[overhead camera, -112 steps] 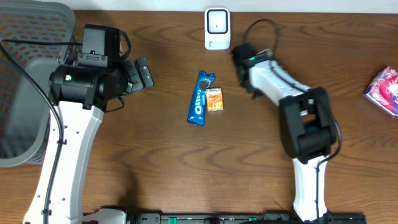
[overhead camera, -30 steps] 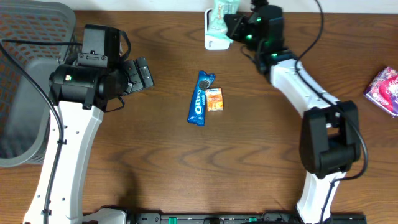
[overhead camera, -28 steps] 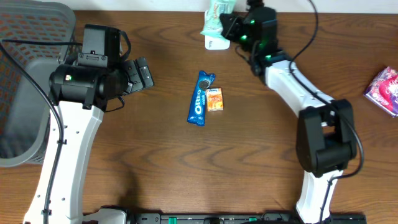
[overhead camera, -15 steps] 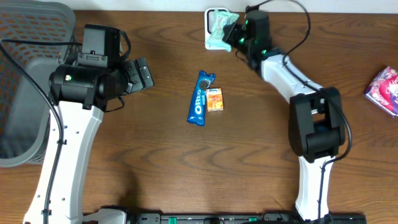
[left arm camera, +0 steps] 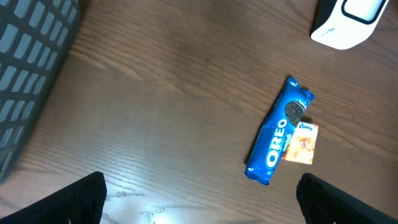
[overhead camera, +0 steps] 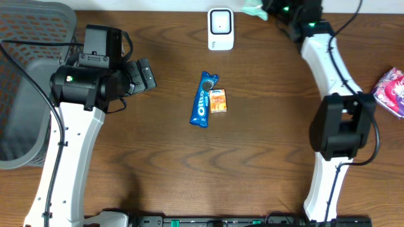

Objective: Scan the item barcode
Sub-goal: 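Hold the green pouch up in front of the scanner, then carry the green pouch to the right edge and release it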

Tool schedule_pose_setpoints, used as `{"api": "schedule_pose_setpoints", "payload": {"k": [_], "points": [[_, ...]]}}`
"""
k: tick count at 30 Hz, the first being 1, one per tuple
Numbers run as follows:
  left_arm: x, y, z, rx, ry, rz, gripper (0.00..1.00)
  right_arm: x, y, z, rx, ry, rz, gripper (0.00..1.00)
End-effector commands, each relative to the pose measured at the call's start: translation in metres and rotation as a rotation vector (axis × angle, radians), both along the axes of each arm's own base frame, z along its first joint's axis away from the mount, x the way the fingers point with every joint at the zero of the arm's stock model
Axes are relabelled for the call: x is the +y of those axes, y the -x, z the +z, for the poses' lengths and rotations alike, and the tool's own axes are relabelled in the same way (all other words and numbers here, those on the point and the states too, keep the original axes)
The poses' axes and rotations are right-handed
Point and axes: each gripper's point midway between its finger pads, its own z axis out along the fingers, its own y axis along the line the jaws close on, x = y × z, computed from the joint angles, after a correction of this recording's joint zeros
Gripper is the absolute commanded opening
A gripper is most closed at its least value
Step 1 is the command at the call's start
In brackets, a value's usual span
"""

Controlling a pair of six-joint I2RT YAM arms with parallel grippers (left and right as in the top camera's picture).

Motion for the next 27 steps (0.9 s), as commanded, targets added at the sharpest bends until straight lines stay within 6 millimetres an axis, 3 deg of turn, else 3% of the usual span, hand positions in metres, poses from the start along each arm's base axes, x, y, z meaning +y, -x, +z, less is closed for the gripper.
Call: {"api": "schedule_pose_setpoints", "payload": {"k": [1,4,9,13,17,20,27], "points": [[0.004,0.0,0.002,-0.005,-0.02,-0.004,0.98,0.076,0.004,-0.024,0.009,-0.043,0.095,0.01],[0.004,0.0,0.002,-0.005,-0.02,-0.004,0.98,0.098,-0.002,-0.049,0.017,-0.085,0.095,0.01],[0.004,0.0,0.002,-0.005,-0.019,-0.003,0.98,0.092,-0.007,-0.072,0.046,-0.053,0.06,0.01],[0.004,0.0,0.002,-0.005,-0.019,-0.003,0.98,0.084,-0.009,-0.064,0.021,-0.035,0.06,0.01],[0.004,0.0,0.002,-0.005,-0.02,-0.004,0.98,0.059,-0.007,-0.037,-0.02,0.029,0.056,0.01],[0.004,0.0,0.002,-0.005,-0.02,-0.004,0.98,0.018,-0.001,-0.019,0.006,0.105,-0.007,0.01],[0.004,0.0,0.002,-0.005,-0.019,-0.003,0.98,-0.15,0.045,-0.015,0.228,0.307,-0.241,0.01]]}}
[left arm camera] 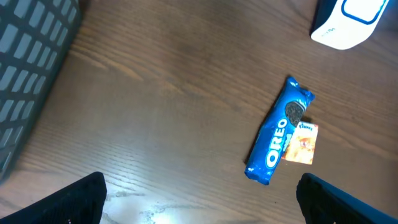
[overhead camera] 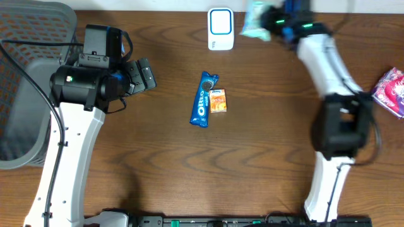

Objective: Scan the item barcode
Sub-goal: 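Carry the green pouch to the right edge and release it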

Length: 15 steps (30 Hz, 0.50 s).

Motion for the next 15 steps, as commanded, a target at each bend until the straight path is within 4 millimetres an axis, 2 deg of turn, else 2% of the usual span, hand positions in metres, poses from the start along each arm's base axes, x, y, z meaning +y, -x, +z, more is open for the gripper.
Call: {"api": "schedule_pose_setpoints", "payload": {"k": [1,5,8,9,10,11,12,13,14,15], "points": [[0.004,0.0,0.002,-0.005,-0.02,-0.003,0.98,-0.114,0.022,0.039,-0.018,0.169,-0.114,0.01],[0.004,0.0,0.002,-0.005,-0.02,-0.003,0.98,-0.207,0.071,0.005,0.185,0.249,-0.237,0.01],[0.004,0.0,0.002,-0.005,-0.02,-0.003,0.98,-0.249,0.096,-0.013,0.271,0.285,-0.271,0.01],[0.004,0.0,0.002,-0.005,-0.02,-0.003,0.98,-0.257,0.1,-0.018,0.286,0.287,-0.274,0.01],[0.004,0.0,0.002,-0.005,-0.02,-0.003,0.98,-0.273,0.108,-0.024,0.308,0.282,-0.299,0.03],[0.004,0.0,0.002,-0.005,-0.02,-0.003,0.98,-0.279,0.11,-0.027,0.315,0.278,-0.309,0.05],[0.004,0.0,0.002,-0.005,-0.02,-0.003,0.98,-0.288,0.114,-0.031,0.325,0.273,-0.326,0.16],[0.004,0.0,0.002,-0.005,-0.02,-0.003,0.98,-0.294,0.117,-0.036,0.336,0.269,-0.337,0.31],[0.004,0.0,0.002,-0.005,-0.02,-0.003,0.98,-0.3,0.12,-0.04,0.344,0.264,-0.347,0.49],[0.004,0.0,0.002,-0.005,-0.02,-0.003,0.98,-0.307,0.124,-0.048,0.365,0.255,-0.358,0.8]]}}
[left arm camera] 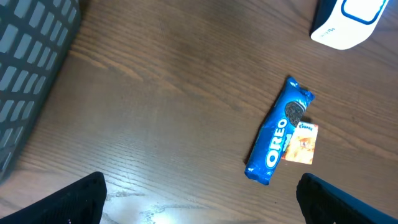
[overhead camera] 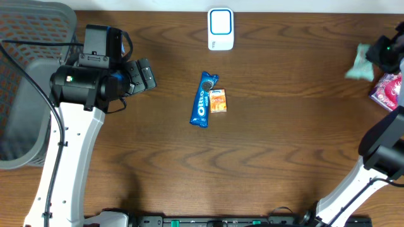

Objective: Scan the item barcode
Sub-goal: 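Carry the green pouch to the right edge and release it, then reach the right gripper to the orange Kleenex pack and grasp it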

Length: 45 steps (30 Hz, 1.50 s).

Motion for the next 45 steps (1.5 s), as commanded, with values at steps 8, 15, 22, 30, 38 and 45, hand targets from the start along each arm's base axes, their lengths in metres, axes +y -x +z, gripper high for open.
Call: {"api": "schedule_pose_setpoints", "payload": {"k": [8,15,22,30,38,45], "points": [[0.004,0.0,0.002,-0.005,-0.02,-0.004,0.98,0.007,0.028,-0.033,0.126,-0.111,0.03,0.95],[0.004,0.0,0.002,-0.005,-0.02,-0.004,0.98,0.088,0.016,-0.005,0.028,-0.335,0.291,0.91],[0.004,0.0,0.002,-0.005,-0.02,-0.004,0.98,0.195,0.037,0.003,0.094,-0.471,0.651,0.95],[0.004,0.0,0.002,-0.005,-0.02,-0.004,0.98,0.288,0.066,-0.01,0.258,-0.46,0.876,0.94],[0.004,0.0,0.002,-0.005,-0.02,-0.004,0.98,0.371,0.076,-0.04,0.291,-0.436,1.006,0.85],[0.004,0.0,0.002,-0.005,-0.02,-0.004,0.98,0.429,0.091,-0.083,0.309,-0.458,0.994,0.6]]}}
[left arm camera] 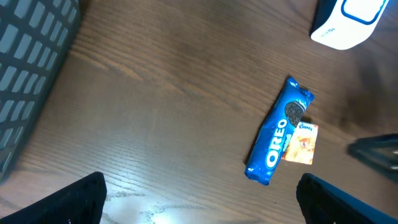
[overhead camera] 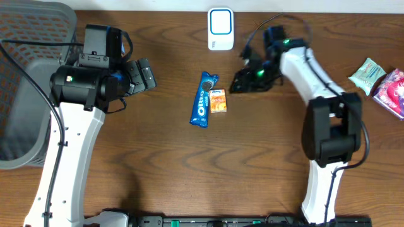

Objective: Scan the item barcode
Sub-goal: 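Reach the right gripper to the orange Kleenex pack and grasp it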

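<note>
A blue Oreo pack (overhead camera: 203,99) lies mid-table with a small orange packet (overhead camera: 218,101) touching its right side. The white scanner (overhead camera: 221,28) stands at the back edge. My right gripper (overhead camera: 242,82) is low just right of the orange packet, blurred, its fingers apparently apart and holding nothing. A teal packet (overhead camera: 366,68) lies at the far right. My left gripper (overhead camera: 144,74) hovers open well left of the Oreo pack (left arm camera: 277,130). The left wrist view shows its gap (left arm camera: 199,205) over bare wood, and the right gripper's dark tip (left arm camera: 376,152).
A grey mesh basket (overhead camera: 25,82) fills the left edge, also in the left wrist view as the basket (left arm camera: 25,74). A pink packet (overhead camera: 391,91) lies at the right edge beside the teal one. The scanner (left arm camera: 348,22) shows top right in the wrist view.
The teal packet, held by my right gripper in the air at the far right, now lies on the table there. The right gripper has moved to mid-table beside the orange packet. Left arm unchanged.
My right gripper held the teal packet at the back edge right of the scanner, then close beside the scanner. Then it held it at the far right by the pink packet. Now the packet lies there and the gripper is by the orange packet.
</note>
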Tool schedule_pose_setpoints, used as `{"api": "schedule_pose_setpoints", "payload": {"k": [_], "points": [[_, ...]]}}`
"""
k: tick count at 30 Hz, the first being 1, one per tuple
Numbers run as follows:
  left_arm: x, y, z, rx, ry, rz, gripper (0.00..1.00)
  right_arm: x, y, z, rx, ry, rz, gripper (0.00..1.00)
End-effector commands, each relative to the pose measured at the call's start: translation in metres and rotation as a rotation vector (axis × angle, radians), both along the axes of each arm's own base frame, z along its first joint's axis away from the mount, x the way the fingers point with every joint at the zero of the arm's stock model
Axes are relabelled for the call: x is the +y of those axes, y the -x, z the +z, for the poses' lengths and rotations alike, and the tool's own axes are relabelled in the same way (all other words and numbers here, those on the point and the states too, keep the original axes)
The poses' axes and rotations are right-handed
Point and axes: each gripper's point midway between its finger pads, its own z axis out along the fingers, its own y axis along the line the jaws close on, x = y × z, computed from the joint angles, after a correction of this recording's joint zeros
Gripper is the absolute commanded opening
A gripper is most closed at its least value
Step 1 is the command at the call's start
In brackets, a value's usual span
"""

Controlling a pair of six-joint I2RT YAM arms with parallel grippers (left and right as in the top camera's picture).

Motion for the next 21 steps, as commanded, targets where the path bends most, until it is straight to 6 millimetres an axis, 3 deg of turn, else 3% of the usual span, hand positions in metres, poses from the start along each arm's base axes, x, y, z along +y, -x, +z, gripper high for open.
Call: {"api": "schedule_pose_setpoints", "payload": {"k": [1,8,10,12,15,16,21], "points": [[0.004,0.0,0.002,-0.005,-0.02,-0.004,0.98,0.024,0.017,-0.006,0.048,-0.005,-0.042,0.59],[0.004,0.0,0.002,-0.005,-0.02,-0.004,0.98,0.042,0.028,-0.032,0.053,0.02,-0.071,0.53],[0.004,0.0,0.002,-0.005,-0.02,-0.004,0.98,0.037,0.028,-0.046,0.055,0.089,-0.127,0.46],[0.004,0.0,0.002,-0.005,-0.02,-0.004,0.98,0.029,0.03,-0.056,0.058,0.149,-0.165,0.27],[0.004,0.0,0.002,-0.005,-0.02,-0.004,0.98,0.026,0.032,-0.056,0.069,0.151,-0.169,0.04],[0.004,0.0,0.002,-0.005,-0.02,-0.004,0.98,0.026,0.032,-0.054,0.075,0.143,-0.171,0.01],[0.004,0.0,0.002,-0.005,-0.02,-0.004,0.98,0.022,0.03,-0.038,0.131,0.07,-0.184,0.01]]}}
